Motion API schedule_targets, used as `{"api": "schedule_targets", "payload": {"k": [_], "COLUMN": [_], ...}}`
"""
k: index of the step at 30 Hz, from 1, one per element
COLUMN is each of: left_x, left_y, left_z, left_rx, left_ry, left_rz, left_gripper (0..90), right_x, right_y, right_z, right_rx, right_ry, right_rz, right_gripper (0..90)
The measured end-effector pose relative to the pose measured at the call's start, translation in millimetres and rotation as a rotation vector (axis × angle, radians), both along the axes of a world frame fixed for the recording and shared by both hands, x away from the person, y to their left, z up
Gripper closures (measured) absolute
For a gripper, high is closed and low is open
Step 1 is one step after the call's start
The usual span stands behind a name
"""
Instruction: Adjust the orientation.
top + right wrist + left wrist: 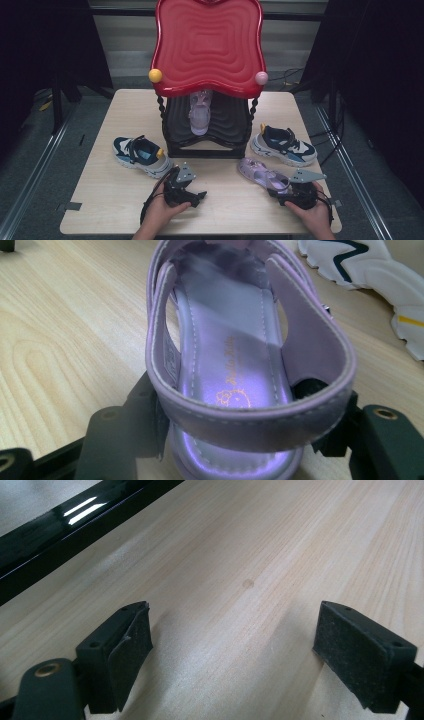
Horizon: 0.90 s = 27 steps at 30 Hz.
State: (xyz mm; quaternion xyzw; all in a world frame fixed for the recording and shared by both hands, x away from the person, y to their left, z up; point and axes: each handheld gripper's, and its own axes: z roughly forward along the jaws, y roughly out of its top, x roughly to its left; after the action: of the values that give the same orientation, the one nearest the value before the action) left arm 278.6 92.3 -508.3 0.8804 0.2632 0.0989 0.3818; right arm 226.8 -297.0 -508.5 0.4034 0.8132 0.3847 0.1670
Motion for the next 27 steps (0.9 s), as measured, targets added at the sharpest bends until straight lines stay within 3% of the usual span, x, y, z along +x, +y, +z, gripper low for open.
{"api": "schedule_targets", "payload": {"k": [2,4,10,14,18,27], "left_x": [0.0,0.0,0.1,0.0,-0.1,0.1], "left_y": [0.0,0.0,0.1,0.0,0.0,0.1], "left_z": [0.0,0.0,0.1,0.0,0.0,0.1], "left_rx": [0.000,0.000,0.002,0.000,0.000,0.001], "left_ry": [0.000,0.000,-0.002,0.000,-0.001,-0.002], "left_rz": [0.000,0.000,-0.001,0.000,0.002,0.000], "left_gripper": [14.7,14.7,14.7,14.7,14.7,14.7], "right_x": [0.2,-1.1,3.2,7.0,6.8,-0.1], "right_y": [-0.6,1.1,0.4,4.6,3.1,2.1], "right_z": [-0.1,0.0,-0.5,-1.1,-1.0,0.0], "right_rx": [0.002,-0.019,0.007,-0.024,-0.018,-0.003], "right_ry": [0.013,-0.005,0.029,0.024,0.009,0.009], "right_rz": [0.010,-0.001,0.008,0.014,0.008,-0.004], "right_gripper": [37.3,36.9,32.4,26.6,36.2,37.3]}}
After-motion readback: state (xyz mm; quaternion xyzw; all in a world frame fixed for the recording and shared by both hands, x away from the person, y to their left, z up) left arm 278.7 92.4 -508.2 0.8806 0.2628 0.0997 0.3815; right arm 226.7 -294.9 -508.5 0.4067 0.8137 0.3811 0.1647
